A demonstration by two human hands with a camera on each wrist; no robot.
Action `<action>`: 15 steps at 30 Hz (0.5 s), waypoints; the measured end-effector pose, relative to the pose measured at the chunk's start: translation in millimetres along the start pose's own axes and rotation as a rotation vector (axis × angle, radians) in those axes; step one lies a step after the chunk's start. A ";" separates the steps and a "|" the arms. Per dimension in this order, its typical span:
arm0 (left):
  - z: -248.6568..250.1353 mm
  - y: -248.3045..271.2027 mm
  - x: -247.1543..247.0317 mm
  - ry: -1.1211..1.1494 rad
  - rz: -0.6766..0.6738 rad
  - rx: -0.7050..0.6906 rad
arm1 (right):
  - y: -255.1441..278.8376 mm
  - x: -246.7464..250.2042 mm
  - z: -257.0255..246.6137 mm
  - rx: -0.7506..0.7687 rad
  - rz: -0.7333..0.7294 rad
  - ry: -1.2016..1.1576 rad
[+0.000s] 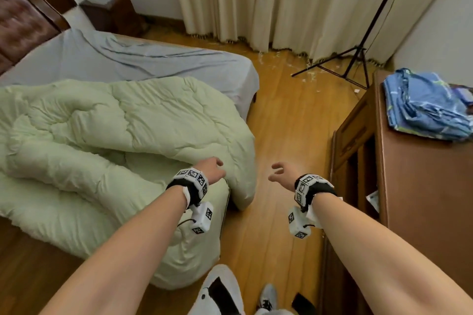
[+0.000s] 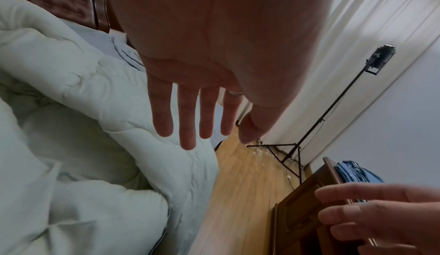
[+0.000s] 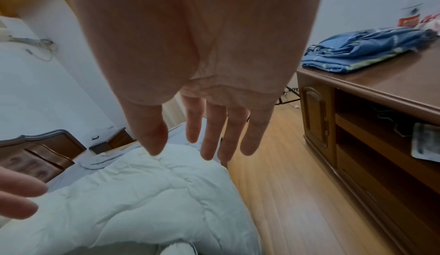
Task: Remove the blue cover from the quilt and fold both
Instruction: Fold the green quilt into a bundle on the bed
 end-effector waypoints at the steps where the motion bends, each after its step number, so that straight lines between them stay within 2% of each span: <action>1: 7.7 -10.7 2.1 0.005 0.010 0.021 | -16.1 9.0 -4.2 0.015 -0.005 0.002; 6: 23.2 -81.2 6.8 0.029 0.073 0.092 | -108.3 37.3 -21.6 0.050 -0.054 0.034; 10: 23.1 -157.4 0.8 0.083 0.103 0.170 | -198.6 53.9 -32.7 0.025 -0.125 0.097; 15: 35.9 -254.7 -7.9 0.110 0.032 0.275 | -323.9 66.0 -61.0 0.055 -0.170 0.247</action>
Point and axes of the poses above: each hand's wrist, its own y-axis away from the middle knuckle, its own x-axis out of the back of the hand, z = x × y, the point moved 9 cm from there along -y, towards the middle knuckle, and after that the axes turned 9 degrees about z, right-handed, at the moved point
